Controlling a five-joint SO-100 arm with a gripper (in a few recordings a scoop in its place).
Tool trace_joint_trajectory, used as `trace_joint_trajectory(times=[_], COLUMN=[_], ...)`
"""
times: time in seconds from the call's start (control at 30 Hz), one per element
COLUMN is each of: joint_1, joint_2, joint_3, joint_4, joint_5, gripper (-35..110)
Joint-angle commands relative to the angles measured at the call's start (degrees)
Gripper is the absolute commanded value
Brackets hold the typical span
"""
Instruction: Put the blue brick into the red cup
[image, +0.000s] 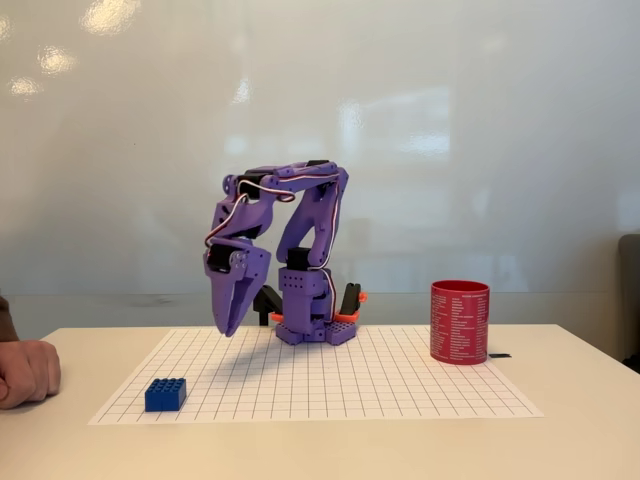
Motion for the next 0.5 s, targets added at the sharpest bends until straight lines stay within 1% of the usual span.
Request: trace_joint_trajectory(times=[0.0,0.1,0.3,0.47], joint_1=[4.83,4.83,-4.75,-9.05], joint_2=[-2.29,-3.96,-4.75,-6.59], joint_3=[-2.81,-3.08,-4.31,-4.48], joint_4=[-2.81,-4.31,-4.66,-5.01], joint_5=[-3.25,-4.04,-2.81,-3.25], gripper=[-1,-1,-1,-1])
